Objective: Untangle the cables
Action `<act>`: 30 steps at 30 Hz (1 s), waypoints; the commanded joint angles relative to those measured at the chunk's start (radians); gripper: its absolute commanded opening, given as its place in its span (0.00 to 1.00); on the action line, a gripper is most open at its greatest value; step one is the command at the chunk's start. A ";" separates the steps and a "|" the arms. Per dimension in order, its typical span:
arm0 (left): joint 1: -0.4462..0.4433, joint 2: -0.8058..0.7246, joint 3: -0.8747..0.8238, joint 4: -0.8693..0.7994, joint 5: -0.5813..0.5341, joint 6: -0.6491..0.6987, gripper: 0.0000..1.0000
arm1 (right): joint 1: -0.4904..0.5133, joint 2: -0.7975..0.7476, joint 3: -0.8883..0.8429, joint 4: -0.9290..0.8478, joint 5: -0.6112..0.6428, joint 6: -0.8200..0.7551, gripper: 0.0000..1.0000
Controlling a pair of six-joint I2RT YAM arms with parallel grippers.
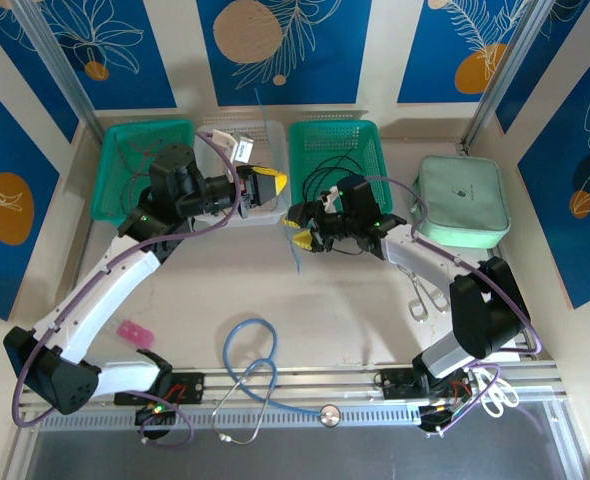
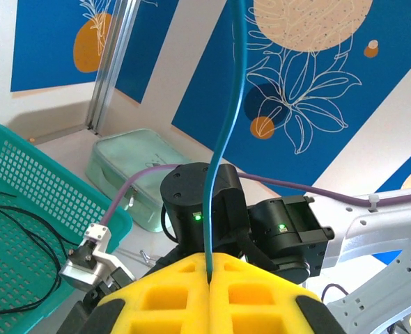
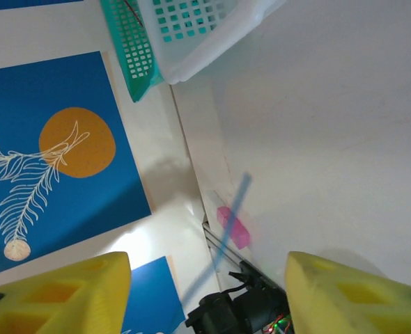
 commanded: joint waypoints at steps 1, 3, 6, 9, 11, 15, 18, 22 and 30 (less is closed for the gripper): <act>0.012 -0.021 -0.006 0.046 0.018 -0.023 0.00 | -0.001 -0.023 -0.005 -0.003 -0.037 0.002 0.69; 0.012 -0.020 -0.009 0.052 0.019 -0.026 0.00 | 0.011 -0.006 -0.001 0.022 -0.060 0.013 0.71; 0.013 -0.018 -0.012 0.054 0.016 -0.027 0.00 | 0.036 0.028 0.013 0.058 -0.080 0.033 0.73; 0.013 -0.017 -0.016 0.055 0.016 -0.027 0.00 | 0.057 0.062 0.032 0.088 -0.099 0.043 0.73; 0.013 -0.020 -0.019 0.054 0.018 -0.027 0.00 | 0.063 0.076 0.035 0.131 -0.114 0.061 0.69; 0.024 -0.024 -0.014 0.035 0.025 -0.022 0.00 | 0.066 0.080 0.055 0.113 -0.114 0.058 0.21; 0.048 -0.034 -0.005 0.018 0.025 -0.017 0.00 | 0.048 0.037 0.059 0.001 -0.052 0.007 0.00; 0.112 -0.080 -0.013 0.005 0.010 -0.021 0.00 | -0.026 -0.085 0.024 -0.152 0.088 -0.048 0.00; 0.188 -0.136 -0.066 0.006 -0.041 -0.039 0.00 | -0.181 -0.302 -0.040 -0.281 0.194 -0.107 0.00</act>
